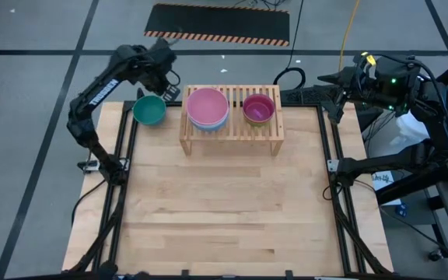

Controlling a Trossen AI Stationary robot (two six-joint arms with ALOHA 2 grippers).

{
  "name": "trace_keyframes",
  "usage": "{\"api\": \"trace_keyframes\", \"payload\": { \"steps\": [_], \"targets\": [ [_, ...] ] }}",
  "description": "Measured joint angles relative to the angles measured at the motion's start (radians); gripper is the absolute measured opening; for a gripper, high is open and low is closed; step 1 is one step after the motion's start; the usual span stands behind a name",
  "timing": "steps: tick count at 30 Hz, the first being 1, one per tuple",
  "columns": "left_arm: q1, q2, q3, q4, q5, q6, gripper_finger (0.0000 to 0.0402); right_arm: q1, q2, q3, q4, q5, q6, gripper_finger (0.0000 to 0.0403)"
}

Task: Place and stack bowls onto a shelf
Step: Stack the dark green bowl on top of the pink bowl on the shelf

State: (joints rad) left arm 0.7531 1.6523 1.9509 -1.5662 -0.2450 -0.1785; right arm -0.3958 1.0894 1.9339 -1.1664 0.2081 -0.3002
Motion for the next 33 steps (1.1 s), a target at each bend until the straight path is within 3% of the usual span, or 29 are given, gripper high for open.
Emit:
{"api": "trace_keyframes", "payload": {
  "steps": [8, 18, 22, 33],
  "targets": [
    [0.118, -0.001, -0.212, 0.008, 0.0, -0.236, 0.0056, 0.0, 0.0, 0.0, 0.012, 0.0, 0.0, 0.01],
    [0.156, -0.001, -0.339, -0.005, 0.078, 0.119, 0.0056, 0.0, 0.0, 0.0, 0.011, 0.0, 0.0, 0.01],
    [0.165, -0.001, -0.351, -0.002, 0.161, 0.196, 0.0056, 0.0, 0.0, 0.0, 0.011, 0.0, 0.0, 0.01],
    [0.299, -0.001, -0.423, 0.256, 0.175, -0.04, 0.0056, 0.0, 0.0, 0.0, 0.015, 0.0, 0.0, 0.01]
  ]
}}
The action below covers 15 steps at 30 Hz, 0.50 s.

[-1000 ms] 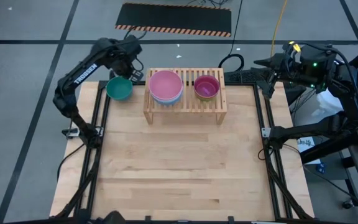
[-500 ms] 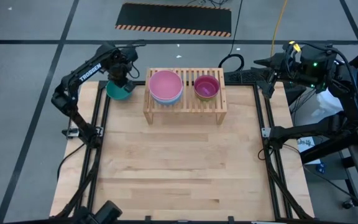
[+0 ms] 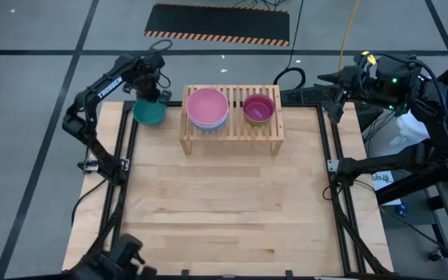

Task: Place and stack bowls onto a shelf
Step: Stack the dark green bowl on top of the pink bowl on the shelf

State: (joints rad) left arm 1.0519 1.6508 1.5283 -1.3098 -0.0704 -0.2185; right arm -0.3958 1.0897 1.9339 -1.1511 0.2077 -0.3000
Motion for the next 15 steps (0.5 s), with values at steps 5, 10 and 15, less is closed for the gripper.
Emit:
{"api": "trace_keyframes", "payload": {
  "steps": [5, 10, 15],
  "targets": [
    [0.056, 0.0, 0.0, 0.116, 0.0, -0.112, 0.0056, 0.0, 0.0, 0.0, 0.032, 0.0, 0.0, 0.01],
    [0.117, 0.0, 0.0, 0.137, 0.001, -0.216, 0.0056, 0.0, 0.0, 0.0, 0.048, 0.0, 0.0, 0.01],
    [0.148, 0.0, 0.0, 0.035, 0.107, -0.167, 0.0056, 0.0, 0.0, 0.0, 0.048, -0.001, 0.0, 0.01]
  ]
}}
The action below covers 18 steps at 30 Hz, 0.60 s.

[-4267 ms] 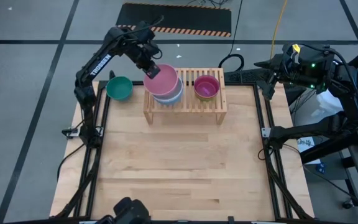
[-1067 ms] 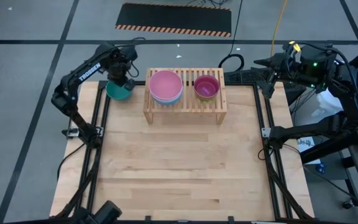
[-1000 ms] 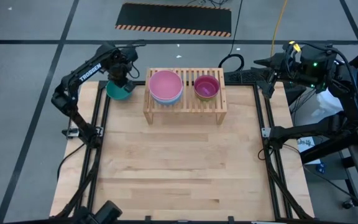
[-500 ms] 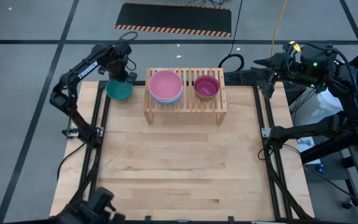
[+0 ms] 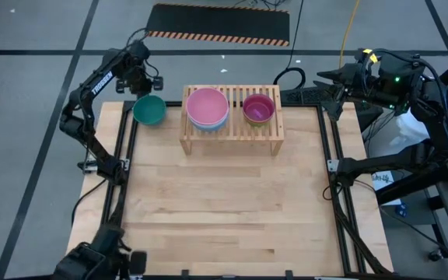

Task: Place and stack bowls onto a shelf
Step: Stack the dark green bowl on top of the pink bowl on the shelf

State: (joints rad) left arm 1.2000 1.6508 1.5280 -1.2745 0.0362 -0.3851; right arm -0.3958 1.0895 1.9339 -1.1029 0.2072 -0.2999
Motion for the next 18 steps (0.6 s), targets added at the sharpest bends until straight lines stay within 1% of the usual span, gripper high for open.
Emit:
{"api": "trace_keyframes", "payload": {
  "steps": [1, 3, 6, 9, 11, 16, 18],
  "targets": [
    [-0.005, 0.0, 0.0, -0.04, 0.021, 0.047, 0.0056, 0.0, 0.0, 0.0, 0.0, 0.0, 0.0, 0.01],
    [-0.024, 0.0, -0.001, -0.085, 0.024, 0.125, 0.0056, 0.0, 0.0, 0.0, 0.0, 0.0, 0.0, 0.01],
    [-0.057, 0.0, -0.013, -0.126, -0.011, 0.197, 0.0056, 0.0, 0.0, 0.0, 0.0, 0.0, 0.0, 0.01],
    [-0.078, 0.0, -0.053, -0.12, -0.051, 0.23, 0.0056, 0.0, 0.0, 0.0, 0.0, -0.001, 0.0, 0.01],
    [-0.09, 0.0, -0.097, -0.115, -0.053, 0.236, 0.0056, 0.0, 0.0, 0.0, 0.0, -0.002, 0.0, 0.01],
    [-0.112, 0.0, -0.197, -0.105, -0.059, 0.353, 0.0056, 0.0, 0.0, 0.0, 0.0, -0.003, 0.0, 0.01],
    [-0.122, 0.0, -0.233, -0.071, -0.07, 0.383, 0.0056, 0.0, 0.0, 0.0, 0.0, -0.003, 0.0, 0.01]
  ]
}}
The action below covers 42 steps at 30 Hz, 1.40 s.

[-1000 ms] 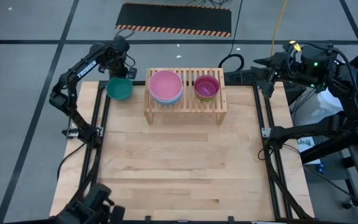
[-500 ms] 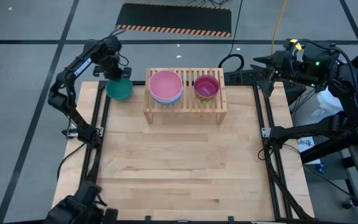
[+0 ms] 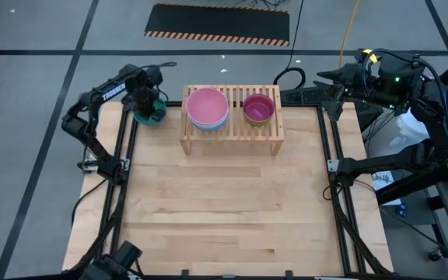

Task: Place and stack bowls onto a shelf
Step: Stack the dark green bowl on top of the pink bowl on the shelf

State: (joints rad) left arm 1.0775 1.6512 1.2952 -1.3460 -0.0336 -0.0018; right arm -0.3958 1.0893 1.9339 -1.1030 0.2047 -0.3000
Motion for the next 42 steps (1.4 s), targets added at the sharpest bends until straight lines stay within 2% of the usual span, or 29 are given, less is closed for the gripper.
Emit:
{"api": "trace_keyframes", "payload": {
  "steps": [5, 10, 15, 19, 29, 42],
  "targets": [
    [-0.016, 0.0, -0.058, 0.071, -0.003, 0.071, 0.0056, 0.0, 0.0, 0.0, 0.0, 0.0, -0.001, 0.01],
    [-0.038, 0.0, -0.06, 0.074, -0.012, 0.183, 0.0056, 0.0, 0.0, 0.0, 0.0, 0.0, -0.01, 0.01],
    [-0.054, 0.0, -0.06, 0.075, -0.08, 0.272, 0.0056, 0.0, 0.0, 0.0, 0.0, 0.0, -0.011, 0.01],
    [-0.063, 0.0, -0.06, 0.074, -0.075, 0.329, 0.0056, 0.0, 0.0, 0.0, 0.0, 0.0, -0.011, 0.01],
    [-0.065, 0.0, -0.06, 0.073, -0.038, 0.393, 0.0056, 0.0, 0.0, 0.0, 0.0, 0.0, -0.011, 0.01],
    [-0.065, 0.0, -0.081, 0.072, -0.028, 0.384, 0.0056, 0.0, 0.0, 0.0, 0.0, 0.0, -0.011, 0.01]
  ]
}}
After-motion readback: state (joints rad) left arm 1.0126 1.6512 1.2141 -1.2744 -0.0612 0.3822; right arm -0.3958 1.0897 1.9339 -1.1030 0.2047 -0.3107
